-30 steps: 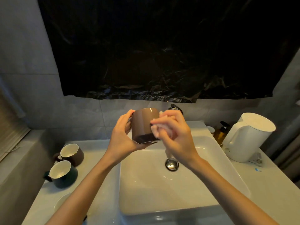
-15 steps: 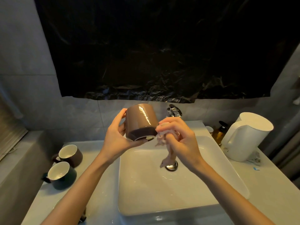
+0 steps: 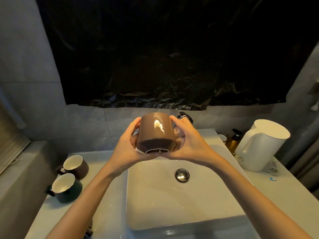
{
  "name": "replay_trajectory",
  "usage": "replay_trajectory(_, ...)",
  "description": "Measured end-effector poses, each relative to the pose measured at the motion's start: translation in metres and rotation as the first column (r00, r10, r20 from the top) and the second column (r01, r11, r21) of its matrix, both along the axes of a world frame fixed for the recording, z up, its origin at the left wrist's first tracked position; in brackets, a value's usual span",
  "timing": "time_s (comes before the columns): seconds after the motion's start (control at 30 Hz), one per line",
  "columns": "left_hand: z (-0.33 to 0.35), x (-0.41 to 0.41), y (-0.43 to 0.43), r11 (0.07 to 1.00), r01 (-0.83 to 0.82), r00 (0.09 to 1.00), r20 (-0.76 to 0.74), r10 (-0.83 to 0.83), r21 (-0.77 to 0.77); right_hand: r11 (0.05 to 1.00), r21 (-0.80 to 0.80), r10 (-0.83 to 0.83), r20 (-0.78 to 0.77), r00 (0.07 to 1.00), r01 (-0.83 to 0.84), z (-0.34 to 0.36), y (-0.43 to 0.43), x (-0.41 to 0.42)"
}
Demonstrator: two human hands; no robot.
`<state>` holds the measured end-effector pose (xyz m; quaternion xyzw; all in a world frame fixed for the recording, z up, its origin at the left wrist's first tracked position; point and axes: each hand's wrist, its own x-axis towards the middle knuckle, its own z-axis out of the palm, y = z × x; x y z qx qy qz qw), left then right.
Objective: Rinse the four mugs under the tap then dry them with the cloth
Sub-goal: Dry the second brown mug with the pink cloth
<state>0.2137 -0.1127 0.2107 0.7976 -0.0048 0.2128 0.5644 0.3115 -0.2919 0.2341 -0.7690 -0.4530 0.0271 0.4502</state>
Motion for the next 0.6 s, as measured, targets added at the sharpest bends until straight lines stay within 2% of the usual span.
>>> replay_trajectory(0.13,0.003,0.002,0.003,0.967,-0.063,0.998,0.028,0.058,0.249,0.998,-0.023,-0.055,0.212,0.976,0.062,0.003,0.000,-0.002)
replay_trajectory(0.23,0.004,0.005,0.002,0.889,-0.117,0.989,0.129,0.066,0.442,0.990,-0.091,-0.071,0.332,0.940,0.107,0.004,0.002,-0.003)
replay_trajectory(0.3,0.007,0.006,0.001,0.839,-0.151,0.982,0.173,0.069,0.522,0.988,-0.112,-0.062,0.357,0.932,0.108,0.004,0.004,-0.004)
replay_trajectory(0.37,0.008,0.006,0.002,0.826,-0.180,0.976,0.201,0.082,0.535,0.984,-0.161,-0.023,0.284,0.958,0.072,0.005,0.002,-0.003)
replay_trajectory(0.43,0.006,0.006,0.003,0.824,-0.207,0.970,0.219,0.104,0.528,0.986,-0.166,0.013,0.090,0.996,0.003,0.011,-0.004,0.000)
replay_trajectory(0.5,0.003,0.006,0.004,0.820,-0.213,0.970,0.218,0.111,0.532,1.000,-0.012,0.025,-0.128,0.991,-0.027,0.017,-0.006,0.001)
replay_trajectory(0.53,0.002,0.007,0.004,0.818,-0.207,0.971,0.212,0.107,0.536,0.997,0.072,0.013,-0.166,0.986,-0.001,0.018,-0.003,0.001)
replay_trajectory(0.57,0.000,0.007,0.003,0.818,-0.200,0.973,0.206,0.102,0.540,0.993,0.107,-0.034,-0.127,0.991,0.048,0.019,0.000,0.001)
replay_trajectory(0.6,-0.001,0.008,0.003,0.818,-0.196,0.974,0.202,0.100,0.540,0.989,0.115,-0.093,-0.021,0.995,0.095,0.018,0.004,0.000)
